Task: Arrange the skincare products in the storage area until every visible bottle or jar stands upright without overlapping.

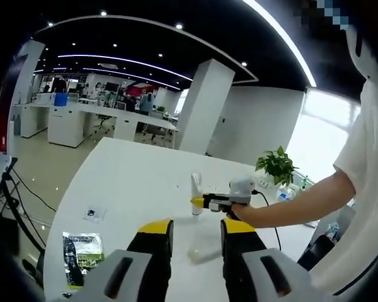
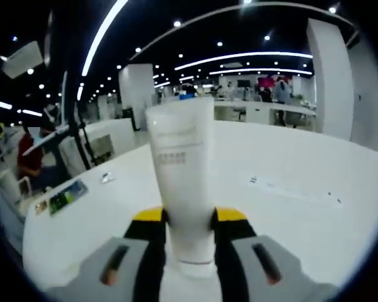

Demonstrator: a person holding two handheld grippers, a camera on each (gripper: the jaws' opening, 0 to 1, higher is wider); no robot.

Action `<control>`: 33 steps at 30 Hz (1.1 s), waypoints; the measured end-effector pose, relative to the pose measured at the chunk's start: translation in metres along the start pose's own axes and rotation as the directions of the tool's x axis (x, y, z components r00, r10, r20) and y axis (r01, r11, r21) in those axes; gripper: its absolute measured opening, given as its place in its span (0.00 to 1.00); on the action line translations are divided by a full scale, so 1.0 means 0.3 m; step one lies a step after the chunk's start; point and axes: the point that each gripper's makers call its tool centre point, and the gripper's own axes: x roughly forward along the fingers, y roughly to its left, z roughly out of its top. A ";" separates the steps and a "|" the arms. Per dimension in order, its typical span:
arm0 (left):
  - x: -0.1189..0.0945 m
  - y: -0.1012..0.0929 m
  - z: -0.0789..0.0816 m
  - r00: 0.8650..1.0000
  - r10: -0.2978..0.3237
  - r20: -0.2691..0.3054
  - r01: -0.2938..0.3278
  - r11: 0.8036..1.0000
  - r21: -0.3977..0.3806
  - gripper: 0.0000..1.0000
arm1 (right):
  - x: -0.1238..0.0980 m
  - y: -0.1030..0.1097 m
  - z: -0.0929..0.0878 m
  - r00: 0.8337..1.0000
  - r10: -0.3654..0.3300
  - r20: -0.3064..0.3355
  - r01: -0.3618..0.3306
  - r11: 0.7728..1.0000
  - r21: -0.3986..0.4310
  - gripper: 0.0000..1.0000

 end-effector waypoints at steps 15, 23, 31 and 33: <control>-0.001 -0.057 -0.024 1.000 -0.013 -0.018 0.013 1.000 0.021 0.30 | -0.123 0.039 -0.045 0.994 -0.054 0.097 0.053 0.999 0.011 0.27; 0.004 -0.093 -0.036 0.999 -0.040 -0.037 0.042 0.998 0.042 0.30 | -0.131 0.051 -0.048 0.996 -0.054 0.072 0.054 0.999 0.009 0.25; 0.023 -0.082 -0.022 0.998 -0.054 -0.037 0.055 0.998 0.041 0.31 | -0.139 0.098 -0.006 0.994 -0.029 0.103 0.029 1.000 0.002 0.25; 0.050 -0.084 -0.008 0.997 -0.069 -0.041 0.071 0.996 0.048 0.31 | -0.151 0.128 0.011 0.994 -0.020 0.108 0.021 1.000 -0.011 0.25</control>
